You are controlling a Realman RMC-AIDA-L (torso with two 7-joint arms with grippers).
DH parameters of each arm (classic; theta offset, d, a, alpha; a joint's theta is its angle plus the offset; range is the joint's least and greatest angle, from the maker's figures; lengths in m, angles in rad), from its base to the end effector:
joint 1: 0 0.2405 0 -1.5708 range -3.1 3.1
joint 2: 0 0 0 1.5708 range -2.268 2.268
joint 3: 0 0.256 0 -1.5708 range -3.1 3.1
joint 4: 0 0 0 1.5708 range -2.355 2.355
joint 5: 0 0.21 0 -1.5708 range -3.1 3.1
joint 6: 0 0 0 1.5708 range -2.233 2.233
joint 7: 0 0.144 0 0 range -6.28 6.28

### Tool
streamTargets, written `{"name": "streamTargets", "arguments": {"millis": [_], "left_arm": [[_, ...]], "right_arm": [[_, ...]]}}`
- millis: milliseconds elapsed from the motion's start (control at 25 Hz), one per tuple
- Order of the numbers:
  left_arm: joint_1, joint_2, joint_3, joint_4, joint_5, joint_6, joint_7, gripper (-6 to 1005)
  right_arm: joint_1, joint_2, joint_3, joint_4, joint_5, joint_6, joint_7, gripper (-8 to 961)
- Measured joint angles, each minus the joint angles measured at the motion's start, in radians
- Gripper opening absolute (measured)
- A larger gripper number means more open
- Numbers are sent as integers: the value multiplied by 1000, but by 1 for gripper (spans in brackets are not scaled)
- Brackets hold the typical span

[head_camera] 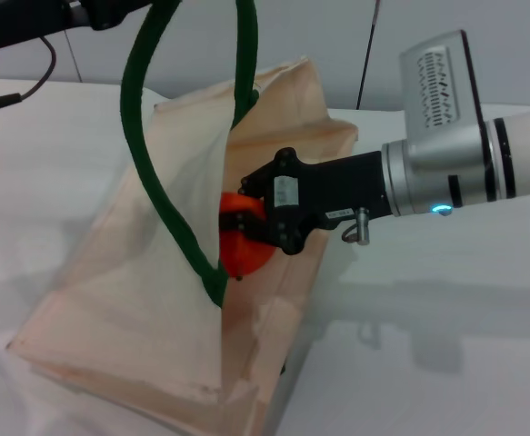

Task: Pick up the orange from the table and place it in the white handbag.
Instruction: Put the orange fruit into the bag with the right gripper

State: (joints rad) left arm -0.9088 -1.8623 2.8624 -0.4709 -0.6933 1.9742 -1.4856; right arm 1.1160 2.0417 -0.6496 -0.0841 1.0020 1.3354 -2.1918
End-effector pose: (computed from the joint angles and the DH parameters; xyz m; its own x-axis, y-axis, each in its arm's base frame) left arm -0.1902 0.3859 0.1172 0.5318 0.2339 0.8139 0.3988 -0.9170 0.0030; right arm 0.1201 0.3842 -0.0911 0.9190 0.1035 -0.3805 0.0920 -0.9946 -0.0483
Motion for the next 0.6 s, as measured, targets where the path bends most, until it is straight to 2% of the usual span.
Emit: {"name": "streamTargets", "arguments": {"millis": [320, 520, 600], "left_arm": [[-1, 0, 0, 0, -2, 0, -1, 141], [-1, 0, 0, 0, -2, 0, -1, 141], [-1, 0, 0, 0, -4, 0, -1, 141]], "right_arm": [[6, 2, 2, 22, 10, -62, -1, 112], [7, 2, 5, 33, 10, -80, -2, 168], [7, 3, 15, 36, 10, -83, -3, 230]]}}
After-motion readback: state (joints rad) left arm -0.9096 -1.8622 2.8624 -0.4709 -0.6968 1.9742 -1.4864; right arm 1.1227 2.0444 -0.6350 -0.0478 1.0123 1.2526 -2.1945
